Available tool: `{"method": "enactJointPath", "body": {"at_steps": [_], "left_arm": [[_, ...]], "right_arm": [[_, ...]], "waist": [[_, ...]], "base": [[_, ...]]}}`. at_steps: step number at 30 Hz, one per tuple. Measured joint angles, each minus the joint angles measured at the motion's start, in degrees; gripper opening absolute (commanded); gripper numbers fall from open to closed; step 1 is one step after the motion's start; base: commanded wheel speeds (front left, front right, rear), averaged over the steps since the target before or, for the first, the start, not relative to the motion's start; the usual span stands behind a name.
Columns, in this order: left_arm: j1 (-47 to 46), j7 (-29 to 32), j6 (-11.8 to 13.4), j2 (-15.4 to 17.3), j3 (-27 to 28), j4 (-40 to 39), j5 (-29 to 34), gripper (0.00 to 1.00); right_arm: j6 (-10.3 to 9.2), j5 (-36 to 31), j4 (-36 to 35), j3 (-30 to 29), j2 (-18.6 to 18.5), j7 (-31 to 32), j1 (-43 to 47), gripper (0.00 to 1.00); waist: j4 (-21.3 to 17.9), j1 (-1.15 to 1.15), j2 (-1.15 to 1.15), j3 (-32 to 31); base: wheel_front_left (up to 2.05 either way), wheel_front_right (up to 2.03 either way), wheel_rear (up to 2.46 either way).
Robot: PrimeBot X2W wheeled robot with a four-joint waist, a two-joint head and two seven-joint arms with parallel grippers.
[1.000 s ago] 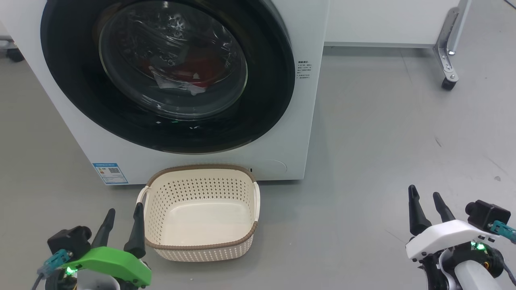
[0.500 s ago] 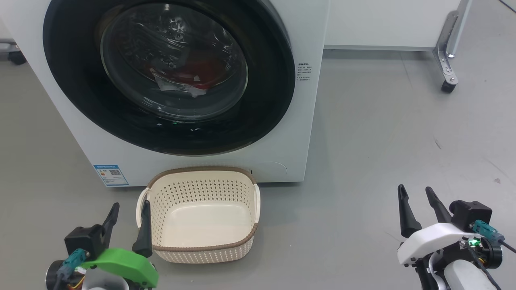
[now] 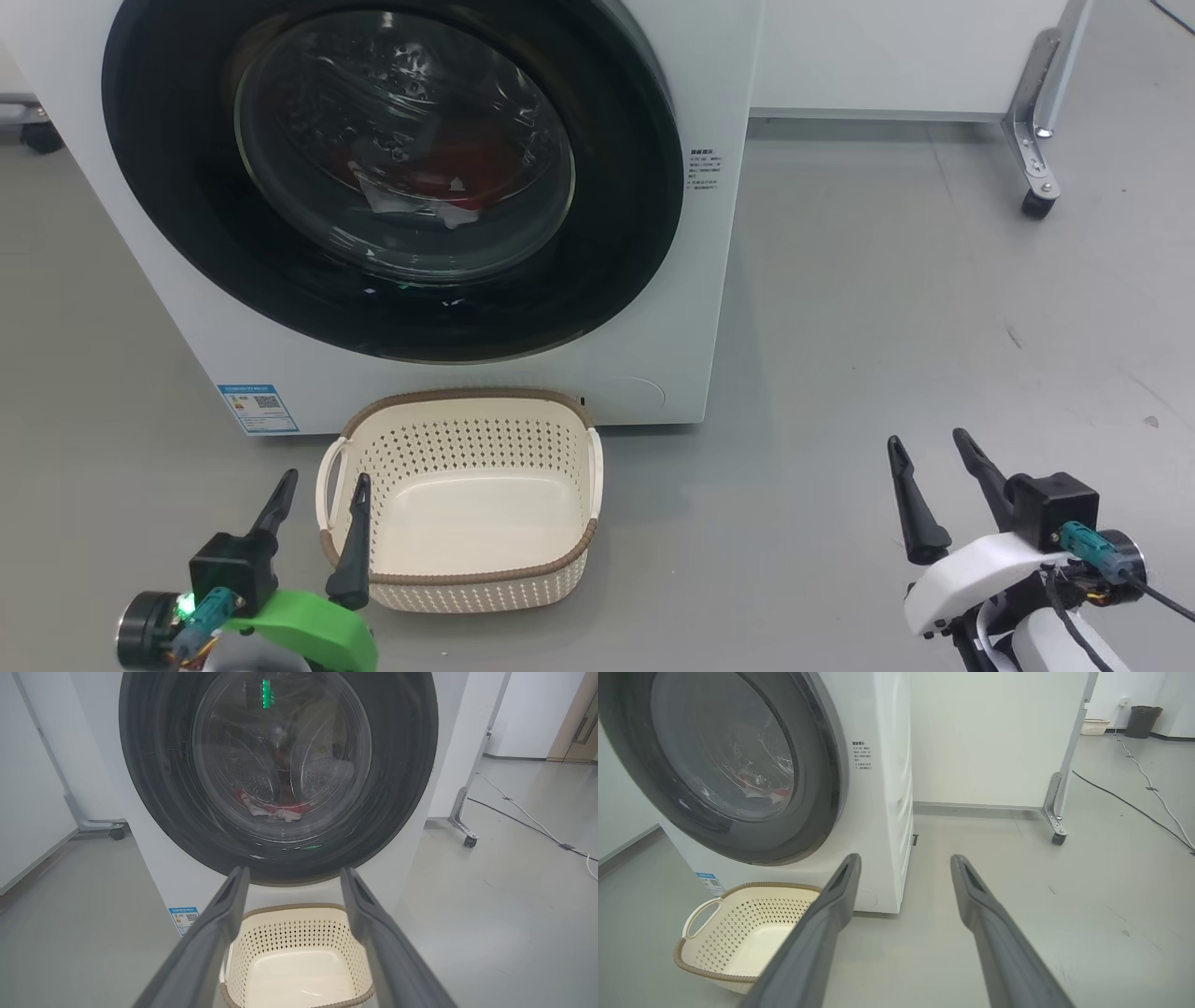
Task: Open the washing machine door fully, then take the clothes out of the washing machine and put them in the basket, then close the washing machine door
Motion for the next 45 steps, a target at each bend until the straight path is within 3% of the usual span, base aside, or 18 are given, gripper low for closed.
{"method": "enactJointPath", "body": {"at_steps": [6,38,39,40,45], "left_arm": [[-0.3,-1.0,0.7,0.1,-0.7,0.6,3.2,1.00],[-0.6,-1.0,1.3,-0.3,0.3,2.3,2.8,1.00],[-0.6,-1.0,1.3,-0.3,0.3,2.3,2.8,1.00],[-0.6,-1.0,1.3,-0.3,0.3,2.3,2.8,1.00],[-0.7,-1.0,1.5,-0.4,0.3,2.4,2.8,1.00]], "right_arm": [[-0.07,-3.4,0.2,0.3,0.0,-0.9,-0.2,1.00],[-0.25,-3.8,0.5,-3.3,1.8,-0.9,-0.1,1.00],[-0.25,-3.8,0.5,-3.4,1.9,-0.9,-0.1,0.93],[-0.25,-3.8,0.5,-3.4,1.9,-0.9,-0.1,0.00],[0.35,-3.8,0.7,-3.7,2.3,-0.9,0.0,0.00]], "waist": [[0.0,0.00,0.00,-0.1],[0.2,0.00,0.00,0.5],[0.2,0.00,0.00,0.5],[0.2,0.00,0.00,0.5],[0.3,0.00,0.00,0.6]], "base": [[0.00,0.00,0.00],[0.00,0.00,0.00],[0.00,0.00,0.00],[0.00,0.00,0.00],[0.00,0.00,0.00]]}}
